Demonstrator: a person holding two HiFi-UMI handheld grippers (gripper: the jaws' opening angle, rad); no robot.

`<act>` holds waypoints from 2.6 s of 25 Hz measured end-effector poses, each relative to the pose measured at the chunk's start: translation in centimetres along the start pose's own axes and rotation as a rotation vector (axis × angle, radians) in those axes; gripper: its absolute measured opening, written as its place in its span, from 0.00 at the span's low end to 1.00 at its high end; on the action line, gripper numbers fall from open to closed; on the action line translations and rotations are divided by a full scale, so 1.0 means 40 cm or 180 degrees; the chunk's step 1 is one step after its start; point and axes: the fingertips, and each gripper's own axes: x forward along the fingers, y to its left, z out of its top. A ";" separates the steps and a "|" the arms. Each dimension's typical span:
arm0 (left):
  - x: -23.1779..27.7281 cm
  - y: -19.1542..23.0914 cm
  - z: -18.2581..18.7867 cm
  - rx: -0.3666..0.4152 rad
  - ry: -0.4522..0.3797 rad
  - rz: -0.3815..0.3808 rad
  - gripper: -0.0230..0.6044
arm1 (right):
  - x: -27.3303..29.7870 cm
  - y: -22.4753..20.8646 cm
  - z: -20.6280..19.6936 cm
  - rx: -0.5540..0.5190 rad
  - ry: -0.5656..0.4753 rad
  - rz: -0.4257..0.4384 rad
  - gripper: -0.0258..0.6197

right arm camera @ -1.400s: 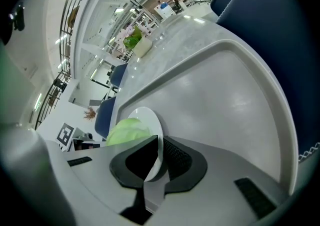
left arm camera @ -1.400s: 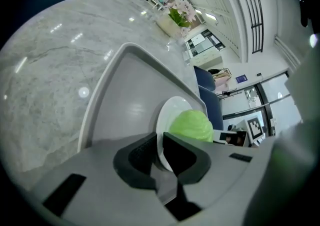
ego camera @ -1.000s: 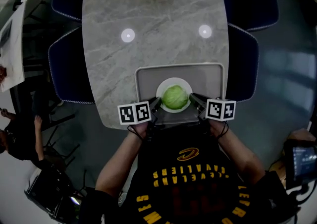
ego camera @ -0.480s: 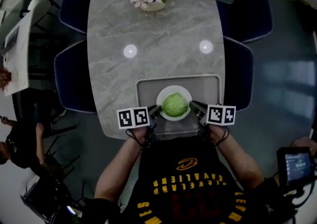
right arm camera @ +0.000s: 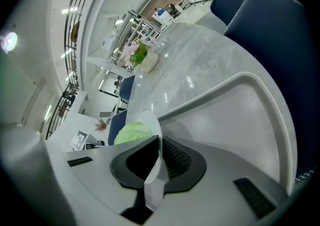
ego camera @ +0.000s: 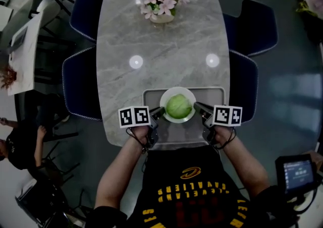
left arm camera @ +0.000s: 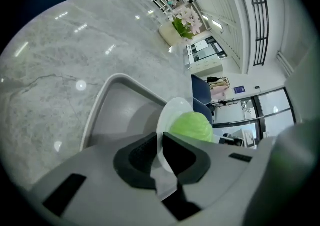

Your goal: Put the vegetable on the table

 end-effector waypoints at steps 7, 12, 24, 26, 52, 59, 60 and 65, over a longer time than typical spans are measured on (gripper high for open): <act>-0.008 -0.018 0.086 0.0035 -0.0074 -0.0033 0.10 | 0.023 0.035 0.076 0.0000 -0.0062 0.0117 0.09; -0.004 -0.037 0.153 0.0079 -0.0102 -0.0055 0.10 | 0.039 0.052 0.143 -0.0010 -0.0134 0.0172 0.09; 0.033 -0.050 0.329 0.0189 -0.0103 -0.0025 0.10 | 0.117 0.059 0.297 0.0016 -0.0197 0.0239 0.09; 0.046 -0.050 0.350 0.0188 -0.0085 -0.0017 0.10 | 0.128 0.053 0.318 0.0028 -0.0202 0.0227 0.09; 0.105 -0.024 0.460 0.0201 -0.0041 0.0133 0.10 | 0.211 0.009 0.409 0.0150 -0.0234 0.0009 0.09; 0.155 0.024 0.494 0.0228 -0.0033 0.0223 0.10 | 0.279 -0.041 0.428 0.0131 -0.0173 -0.0021 0.09; 0.156 0.024 0.493 0.0232 -0.0018 0.0231 0.10 | 0.279 -0.042 0.427 0.0124 -0.0166 -0.0033 0.09; 0.159 0.026 0.490 0.0250 0.0009 0.0263 0.10 | 0.282 -0.048 0.422 0.0127 -0.0141 -0.0061 0.09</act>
